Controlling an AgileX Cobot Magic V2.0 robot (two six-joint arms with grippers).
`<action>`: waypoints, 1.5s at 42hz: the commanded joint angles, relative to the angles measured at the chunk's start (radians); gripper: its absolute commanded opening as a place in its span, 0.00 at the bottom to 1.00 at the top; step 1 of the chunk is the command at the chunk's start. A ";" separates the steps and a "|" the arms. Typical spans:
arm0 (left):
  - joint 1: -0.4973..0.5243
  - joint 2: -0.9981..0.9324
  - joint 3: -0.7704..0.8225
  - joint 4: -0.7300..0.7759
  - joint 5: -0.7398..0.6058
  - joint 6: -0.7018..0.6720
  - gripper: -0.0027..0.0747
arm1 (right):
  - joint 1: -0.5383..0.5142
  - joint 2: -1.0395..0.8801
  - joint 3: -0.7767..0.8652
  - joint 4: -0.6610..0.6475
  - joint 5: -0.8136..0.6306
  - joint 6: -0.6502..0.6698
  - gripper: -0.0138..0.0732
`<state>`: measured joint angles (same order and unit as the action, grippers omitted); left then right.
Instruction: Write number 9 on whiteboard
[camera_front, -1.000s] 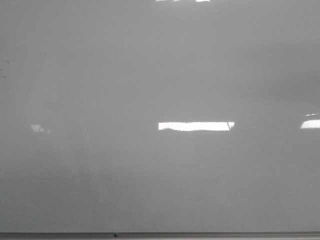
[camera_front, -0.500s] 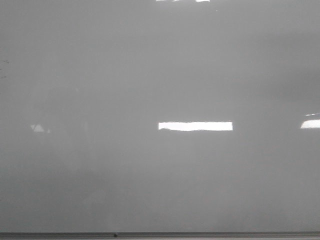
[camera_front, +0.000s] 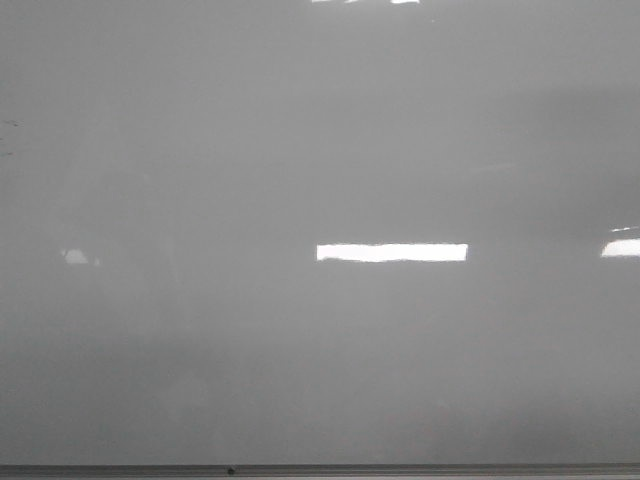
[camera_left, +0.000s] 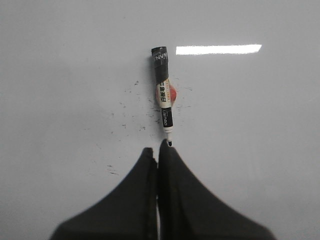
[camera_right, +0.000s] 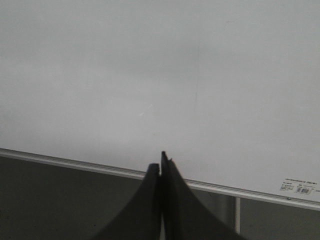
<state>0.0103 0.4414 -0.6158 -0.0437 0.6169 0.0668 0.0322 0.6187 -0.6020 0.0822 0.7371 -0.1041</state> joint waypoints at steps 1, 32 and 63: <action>-0.005 0.038 -0.029 -0.006 -0.072 -0.010 0.11 | -0.005 0.010 -0.029 0.000 -0.048 -0.016 0.34; -0.005 0.637 -0.140 -0.070 -0.262 -0.010 0.60 | -0.005 0.010 -0.029 0.000 -0.067 -0.016 0.80; -0.044 0.965 -0.245 -0.069 -0.470 -0.008 0.55 | -0.005 0.010 -0.029 0.000 -0.064 -0.016 0.80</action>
<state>-0.0281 1.4194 -0.8265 -0.1074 0.2317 0.0668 0.0322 0.6204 -0.6020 0.0822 0.7349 -0.1057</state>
